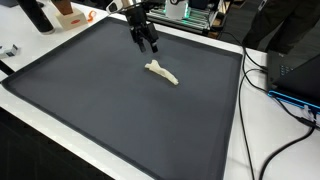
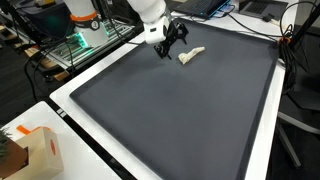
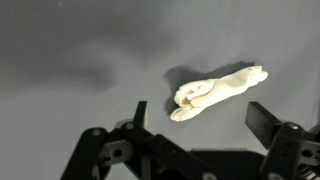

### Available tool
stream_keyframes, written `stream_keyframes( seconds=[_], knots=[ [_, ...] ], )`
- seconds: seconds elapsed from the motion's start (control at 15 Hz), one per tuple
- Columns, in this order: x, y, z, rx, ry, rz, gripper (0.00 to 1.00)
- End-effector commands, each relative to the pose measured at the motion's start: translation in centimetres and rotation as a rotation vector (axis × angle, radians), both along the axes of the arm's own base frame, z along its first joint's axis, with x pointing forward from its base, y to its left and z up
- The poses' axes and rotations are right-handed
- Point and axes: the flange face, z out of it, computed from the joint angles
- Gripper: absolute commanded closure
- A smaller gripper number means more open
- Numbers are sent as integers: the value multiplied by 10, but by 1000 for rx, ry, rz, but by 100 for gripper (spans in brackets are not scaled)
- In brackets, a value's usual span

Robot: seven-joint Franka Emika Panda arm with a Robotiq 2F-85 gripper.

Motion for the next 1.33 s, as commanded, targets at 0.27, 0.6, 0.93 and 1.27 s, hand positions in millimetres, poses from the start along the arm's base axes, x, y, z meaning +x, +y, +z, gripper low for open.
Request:
stream_keyframes(
  seconds=[0.27, 0.6, 0.93, 1.27],
  knots=[
    [55, 21, 15, -160, 29, 298, 0],
    [84, 53, 20, -239, 78, 592, 0],
    [105, 92, 22, -307, 142, 847, 0],
    [113, 139, 18, -404, 220, 1061, 0]
  ],
)
